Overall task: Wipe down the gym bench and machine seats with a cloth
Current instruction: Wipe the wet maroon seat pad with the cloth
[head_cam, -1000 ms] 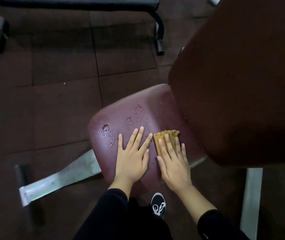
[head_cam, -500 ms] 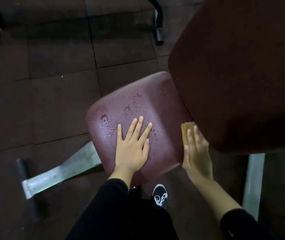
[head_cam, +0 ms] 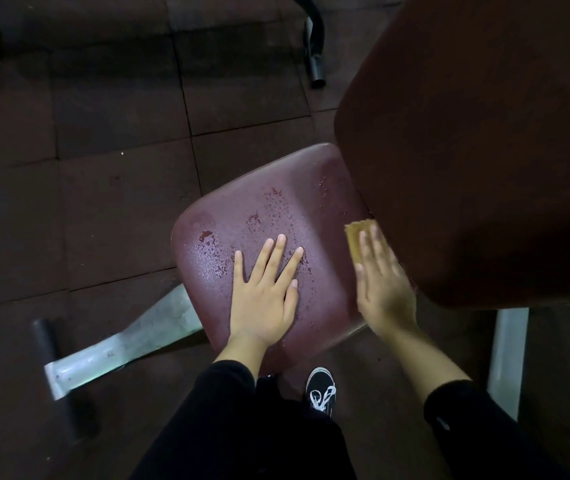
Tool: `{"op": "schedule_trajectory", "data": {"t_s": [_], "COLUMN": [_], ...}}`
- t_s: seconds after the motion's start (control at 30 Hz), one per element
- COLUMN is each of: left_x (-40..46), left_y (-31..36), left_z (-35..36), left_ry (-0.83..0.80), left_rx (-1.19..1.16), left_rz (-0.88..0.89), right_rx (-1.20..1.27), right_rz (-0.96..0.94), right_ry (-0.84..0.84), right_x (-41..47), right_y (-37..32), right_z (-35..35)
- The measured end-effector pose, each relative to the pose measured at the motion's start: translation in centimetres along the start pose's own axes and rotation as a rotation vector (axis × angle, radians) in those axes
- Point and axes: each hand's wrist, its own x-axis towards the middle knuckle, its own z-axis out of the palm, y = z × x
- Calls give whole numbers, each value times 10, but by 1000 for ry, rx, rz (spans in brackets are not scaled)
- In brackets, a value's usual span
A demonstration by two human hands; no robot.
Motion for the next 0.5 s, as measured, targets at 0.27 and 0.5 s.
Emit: {"op": "schedule_trajectory", "data": {"t_s": [0.27, 0.5], "left_x": [1, 0], "left_y": [1, 0], "left_z": [1, 2], "left_ry": [11, 17], "left_rx": [12, 15], "left_rz": [-3, -2], "right_rx": [-23, -99], "right_rz": [-28, -105], "right_ry": [-55, -55], "right_x": [-62, 0], "right_y": [-29, -30], "right_z": [20, 12]}}
